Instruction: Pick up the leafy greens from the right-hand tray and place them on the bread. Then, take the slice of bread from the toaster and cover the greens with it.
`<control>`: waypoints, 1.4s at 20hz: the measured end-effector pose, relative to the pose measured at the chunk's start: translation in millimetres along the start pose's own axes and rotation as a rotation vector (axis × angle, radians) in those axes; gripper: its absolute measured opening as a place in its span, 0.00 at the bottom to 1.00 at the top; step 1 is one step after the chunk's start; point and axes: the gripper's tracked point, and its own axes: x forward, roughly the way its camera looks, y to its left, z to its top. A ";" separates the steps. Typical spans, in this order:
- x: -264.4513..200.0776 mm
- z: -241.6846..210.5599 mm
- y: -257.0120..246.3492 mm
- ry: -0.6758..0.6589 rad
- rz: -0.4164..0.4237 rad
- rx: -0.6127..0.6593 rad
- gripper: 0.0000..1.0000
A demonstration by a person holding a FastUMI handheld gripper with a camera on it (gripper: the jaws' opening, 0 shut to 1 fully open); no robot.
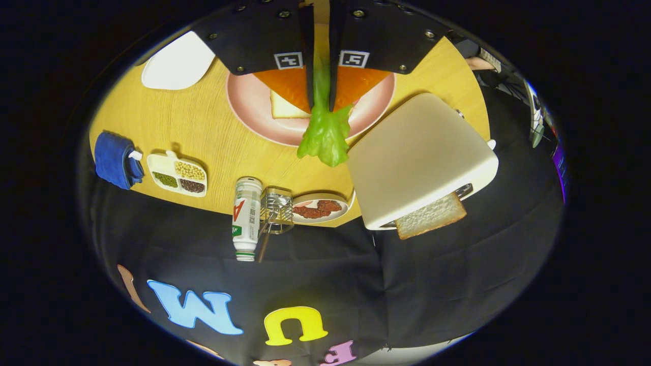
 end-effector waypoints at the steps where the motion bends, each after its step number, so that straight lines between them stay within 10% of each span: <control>1: -2.7 1.1 -1.1 0.005 -0.011 -0.010 0.28; 5: -2.4 -1.0 -7.4 -0.001 -0.042 -0.059 0.86; 7: -5.4 4.1 -4.2 -0.016 -0.041 -0.069 0.94; 28: -28.1 148.9 154.6 -0.292 0.098 -0.095 0.94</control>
